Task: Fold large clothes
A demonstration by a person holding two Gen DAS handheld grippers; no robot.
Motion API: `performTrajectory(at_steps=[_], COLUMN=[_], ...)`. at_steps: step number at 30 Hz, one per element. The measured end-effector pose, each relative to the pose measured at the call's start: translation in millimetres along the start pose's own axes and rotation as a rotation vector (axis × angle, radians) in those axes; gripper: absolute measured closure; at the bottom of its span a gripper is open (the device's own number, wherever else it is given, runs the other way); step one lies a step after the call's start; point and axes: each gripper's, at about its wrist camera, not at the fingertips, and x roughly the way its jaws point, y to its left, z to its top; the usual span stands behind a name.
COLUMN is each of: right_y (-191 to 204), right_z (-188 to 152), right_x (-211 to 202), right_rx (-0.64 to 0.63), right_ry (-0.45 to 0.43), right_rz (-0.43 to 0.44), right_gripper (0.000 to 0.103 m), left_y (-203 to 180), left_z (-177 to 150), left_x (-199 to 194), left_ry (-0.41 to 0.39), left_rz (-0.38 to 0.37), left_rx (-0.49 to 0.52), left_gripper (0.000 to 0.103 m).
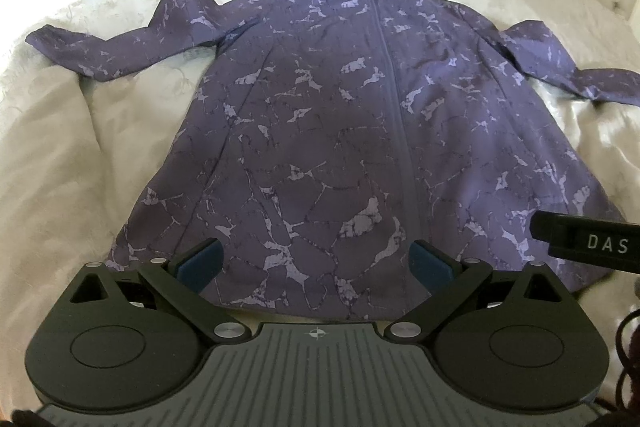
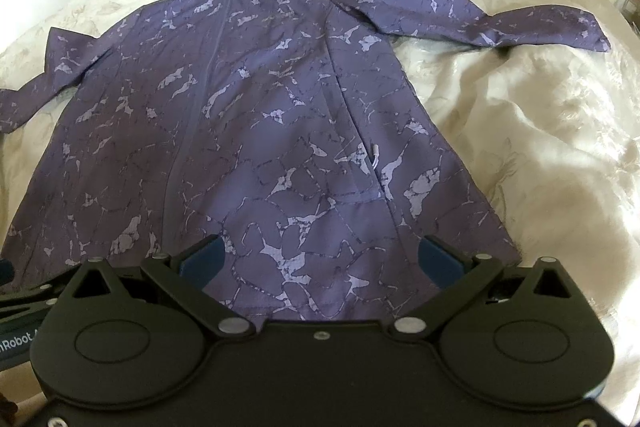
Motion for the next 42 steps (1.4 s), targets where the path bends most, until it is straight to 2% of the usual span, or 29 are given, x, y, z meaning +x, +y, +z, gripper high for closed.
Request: performTrajectory(at_steps=[8, 12, 15, 18, 20, 26, 32, 35, 38, 42], right_y=[0, -2, -9, -19, -22, -43, -97, -126, -157, -209], right_z=[-1, -2, 1, 7, 12, 49, 98, 119, 137, 157], right_x=[2, 4, 9, 20, 22, -5, -8, -1, 11, 34], right_rx=[0.005, 0.023, 0.073, 0.150, 0.157, 0.045, 0.071, 0.077, 0.089, 0.184], right_ry=[0.011, 0.013, 0.036, 0.124, 0.155, -0.015, -0.131, -0.187, -0.211, -0.207], right_rz=[0.016, 0.058, 0.167, 0.323, 0.349, 0.270, 0.217, 0.142, 0.062, -0.031], right_gripper=[0.001, 0.001, 0.001, 0.001, 0.001, 0.001, 0.001, 0.001, 0.001, 0.004], left_y=[0, 3, 6, 9, 10, 12, 13, 10, 0, -16], left_z=[-1, 1, 6, 15, 24, 57, 98, 117, 132, 145], left_x=[0, 1, -2, -7, -9, -10, 4, 16, 29, 46], left_ry=[0.000, -0.013, -0.044, -0.092, -0.130, -0.225, -0.271, -0.274, -0.280, -0.276], left_rz=[-0.001, -0.004, -0.010, -0.016, -0.015, -0.036, -0.139, -0.171, -0.161, -0.148], left_rx=[-0.002, -0.006, -0.014, -0.017, -0.009, 0.017, 0.011, 0.003, 0.016, 0.067], left_gripper=[0.002, 0.002, 0.003, 0.003, 0.003, 0.003, 0.003, 0.003, 0.003, 0.003])
